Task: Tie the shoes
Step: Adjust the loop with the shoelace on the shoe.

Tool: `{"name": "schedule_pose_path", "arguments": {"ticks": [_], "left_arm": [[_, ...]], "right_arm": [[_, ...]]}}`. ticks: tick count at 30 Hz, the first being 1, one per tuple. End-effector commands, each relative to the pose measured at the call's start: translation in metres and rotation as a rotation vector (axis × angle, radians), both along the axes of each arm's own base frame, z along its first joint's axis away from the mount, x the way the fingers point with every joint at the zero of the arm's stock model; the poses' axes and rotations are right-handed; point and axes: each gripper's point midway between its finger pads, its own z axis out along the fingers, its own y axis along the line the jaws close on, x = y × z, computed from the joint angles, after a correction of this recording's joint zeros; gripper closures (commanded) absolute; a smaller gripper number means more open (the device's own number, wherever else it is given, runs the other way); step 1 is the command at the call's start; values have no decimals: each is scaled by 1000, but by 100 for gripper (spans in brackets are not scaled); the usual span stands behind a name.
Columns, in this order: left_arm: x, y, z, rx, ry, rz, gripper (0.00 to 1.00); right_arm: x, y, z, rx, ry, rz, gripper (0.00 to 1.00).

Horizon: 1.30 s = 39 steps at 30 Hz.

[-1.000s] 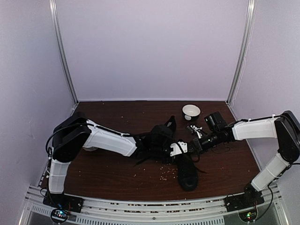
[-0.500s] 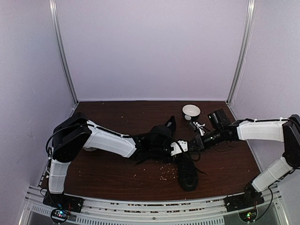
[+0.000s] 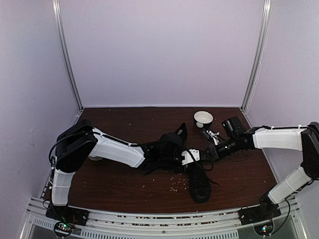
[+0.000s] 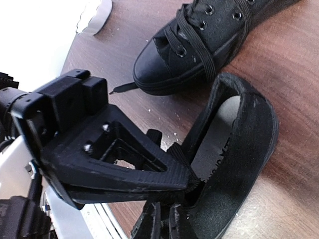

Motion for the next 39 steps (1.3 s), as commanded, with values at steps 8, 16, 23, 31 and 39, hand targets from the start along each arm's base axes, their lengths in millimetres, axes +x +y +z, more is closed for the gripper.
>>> {"name": "schedule_pose_path", "arguments": {"ticks": [8, 16, 23, 31, 39], "left_arm": [[-1, -10, 37, -122, -22, -17, 100], [-2, -14, 46, -181, 7, -21, 100], [2, -13, 56, -254, 46, -10, 100], [0, -14, 62, -334, 79, -10, 100], [2, -9, 60, -339, 71, 7, 100]], "right_arm": [[0, 9, -8, 52, 29, 37, 90], [-1, 12, -16, 58, 39, 45, 83], [-8, 17, -16, 80, 49, 75, 81], [-12, 20, -15, 104, 60, 94, 88], [-13, 13, -20, 52, 66, 61, 100]]}}
